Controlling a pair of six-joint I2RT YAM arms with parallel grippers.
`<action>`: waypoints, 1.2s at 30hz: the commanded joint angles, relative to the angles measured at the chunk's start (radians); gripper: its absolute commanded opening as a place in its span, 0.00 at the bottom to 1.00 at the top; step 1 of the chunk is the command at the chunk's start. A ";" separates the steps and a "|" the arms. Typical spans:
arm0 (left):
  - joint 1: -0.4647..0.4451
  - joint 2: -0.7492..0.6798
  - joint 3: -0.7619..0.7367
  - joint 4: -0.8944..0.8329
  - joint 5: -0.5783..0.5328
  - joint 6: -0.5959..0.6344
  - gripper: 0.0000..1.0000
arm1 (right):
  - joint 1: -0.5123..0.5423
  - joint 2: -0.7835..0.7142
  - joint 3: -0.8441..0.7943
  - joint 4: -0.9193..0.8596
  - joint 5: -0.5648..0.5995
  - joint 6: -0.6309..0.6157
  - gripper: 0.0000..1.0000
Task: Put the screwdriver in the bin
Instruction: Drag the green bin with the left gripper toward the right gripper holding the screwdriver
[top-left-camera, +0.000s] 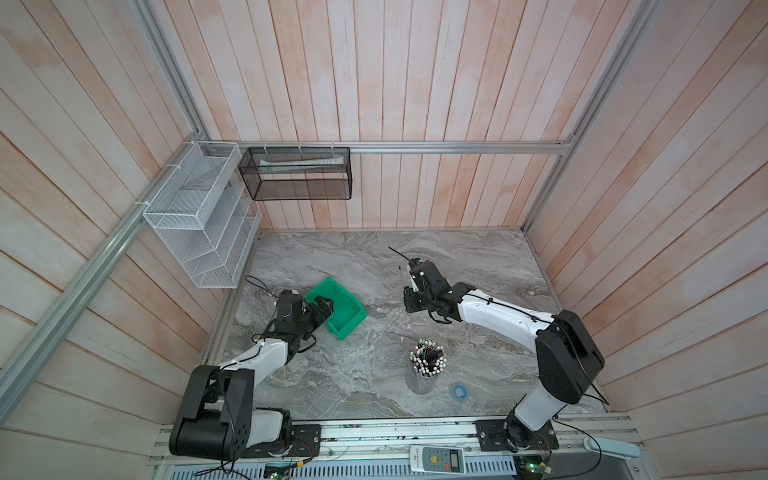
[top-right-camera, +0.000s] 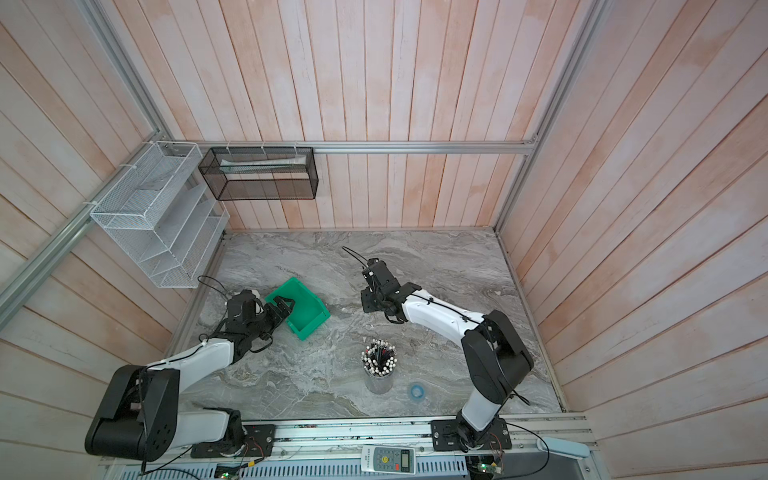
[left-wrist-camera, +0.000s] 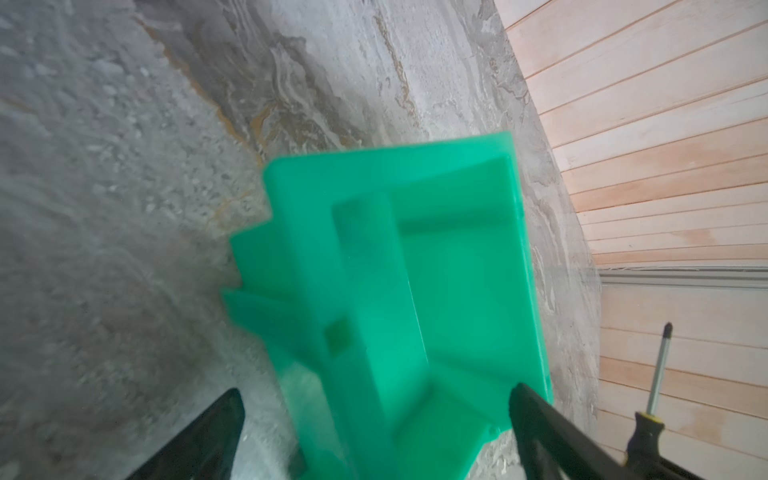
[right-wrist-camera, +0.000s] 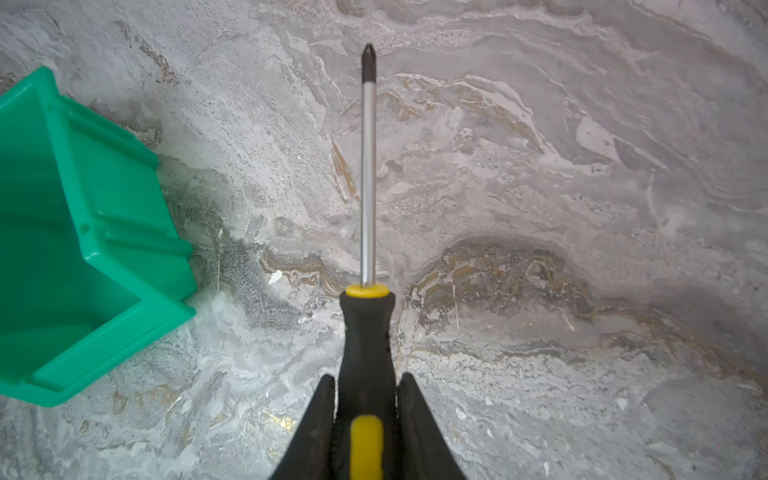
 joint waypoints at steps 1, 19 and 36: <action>0.000 0.046 0.051 0.125 0.002 -0.016 1.00 | -0.039 -0.050 -0.055 0.059 -0.038 0.023 0.21; -0.261 0.442 0.433 0.110 -0.015 -0.040 1.00 | -0.329 -0.179 -0.214 0.167 -0.173 0.048 0.22; -0.485 0.533 0.540 0.222 -0.003 -0.181 1.00 | -0.369 -0.227 -0.268 0.150 -0.181 0.061 0.22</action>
